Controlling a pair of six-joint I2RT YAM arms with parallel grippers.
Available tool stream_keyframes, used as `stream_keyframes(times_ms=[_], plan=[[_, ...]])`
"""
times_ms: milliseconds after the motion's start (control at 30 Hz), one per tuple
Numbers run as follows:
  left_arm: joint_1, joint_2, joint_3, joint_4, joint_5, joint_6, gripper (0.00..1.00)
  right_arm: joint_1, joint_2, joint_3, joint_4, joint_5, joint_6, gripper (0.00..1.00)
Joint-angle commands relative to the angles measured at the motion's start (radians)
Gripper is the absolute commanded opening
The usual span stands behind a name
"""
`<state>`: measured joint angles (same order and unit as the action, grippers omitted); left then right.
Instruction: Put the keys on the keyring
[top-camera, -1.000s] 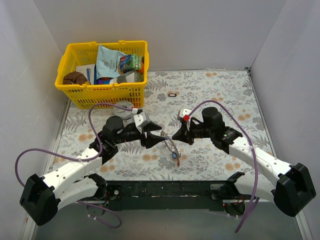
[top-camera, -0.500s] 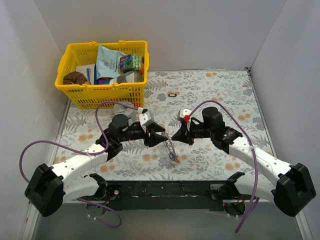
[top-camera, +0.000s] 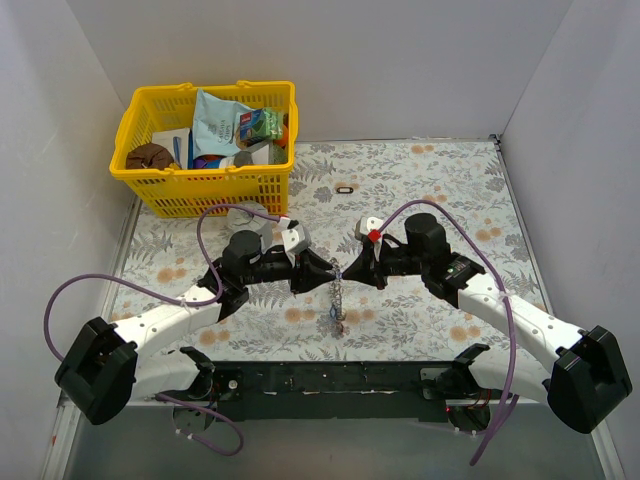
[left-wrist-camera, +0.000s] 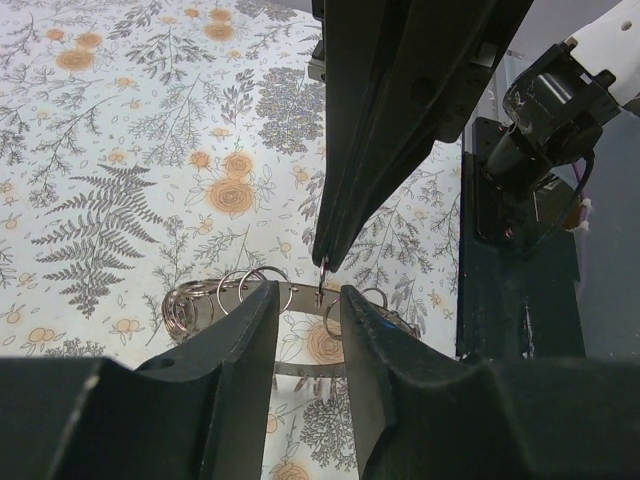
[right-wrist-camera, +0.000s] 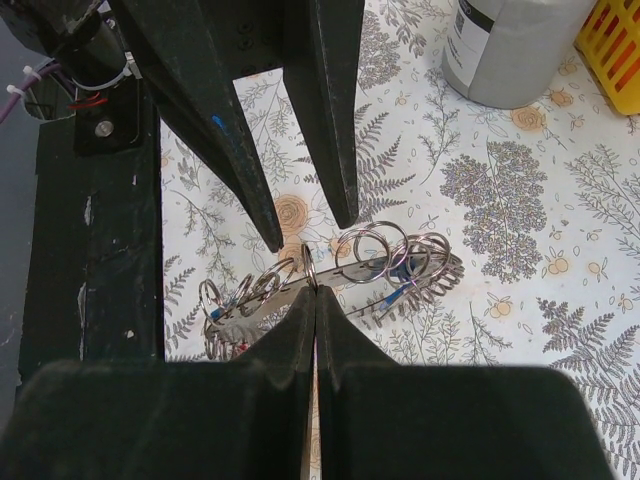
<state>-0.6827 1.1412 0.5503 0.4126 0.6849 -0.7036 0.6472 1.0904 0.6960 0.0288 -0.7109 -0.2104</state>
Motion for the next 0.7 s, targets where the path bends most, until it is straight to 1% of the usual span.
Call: stream_keyframes(times_ms=[0,133,300,567,667], plan=[[0.002,-0.003,-0.013,0.044,0.015,-0.014,0.3,-0.006,-0.011,0.019,0.08,-0.028,0.019,0.01],[0.002,0.008,-0.018,0.065,0.024,-0.023,0.29,-0.006,-0.007,0.016,0.085,-0.028,0.019,0.01],[0.002,0.038,-0.004,0.051,0.036,-0.023,0.24,-0.006,-0.003,0.017,0.088,-0.027,0.025,0.01],[0.002,0.054,-0.004,0.063,0.045,-0.027,0.22,-0.007,0.0,0.019,0.089,-0.028,0.026,0.01],[0.002,0.064,0.0,0.068,0.054,-0.039,0.19,-0.007,0.002,0.022,0.091,-0.032,0.031,0.01]])
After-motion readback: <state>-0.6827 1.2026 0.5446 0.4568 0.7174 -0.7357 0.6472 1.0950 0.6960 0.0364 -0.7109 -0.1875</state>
